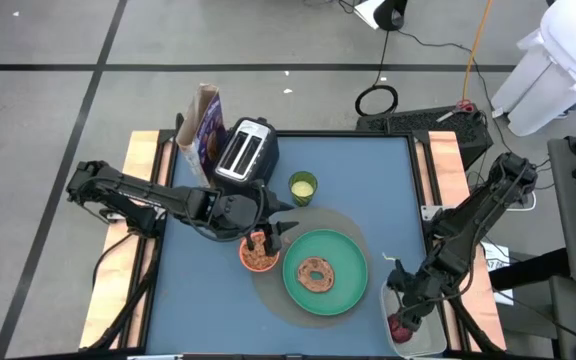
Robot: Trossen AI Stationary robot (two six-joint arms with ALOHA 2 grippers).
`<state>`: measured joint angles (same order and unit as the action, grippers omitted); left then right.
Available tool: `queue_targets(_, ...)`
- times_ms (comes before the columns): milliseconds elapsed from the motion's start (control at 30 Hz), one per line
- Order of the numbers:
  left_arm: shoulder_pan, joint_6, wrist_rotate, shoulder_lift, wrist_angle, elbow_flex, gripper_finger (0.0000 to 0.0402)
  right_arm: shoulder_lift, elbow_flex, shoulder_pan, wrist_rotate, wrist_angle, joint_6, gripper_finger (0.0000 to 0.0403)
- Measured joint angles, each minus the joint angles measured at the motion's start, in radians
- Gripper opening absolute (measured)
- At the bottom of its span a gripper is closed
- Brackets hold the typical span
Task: Arrange a breakfast setting
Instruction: Put the apple on the gray table mat
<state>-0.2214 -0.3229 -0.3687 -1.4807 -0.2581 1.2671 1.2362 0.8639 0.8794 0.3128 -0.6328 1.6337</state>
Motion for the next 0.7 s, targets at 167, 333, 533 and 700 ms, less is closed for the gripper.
queue_targets(167,0.0,0.0,0.0,0.0,0.0,0.0,0.0214,0.0,0.0,0.002,-0.089,0.019,-0.003,0.0375)
queue_targets(333,0.0,-0.001,0.0,0.0,0.0,0.0,0.0214,0.0,0.0,0.002,-0.132,0.017,-0.003,0.0375)
queue_targets(533,0.0,-0.014,0.0,0.0,0.0,0.0,0.0214,0.039,0.0,0.021,-0.128,0.019,-0.019,0.0375)
queue_targets(700,0.0,-0.021,0.0,0.0,0.0,0.0,0.0214,0.084,0.0,0.034,-0.128,0.038,-0.038,0.0375)
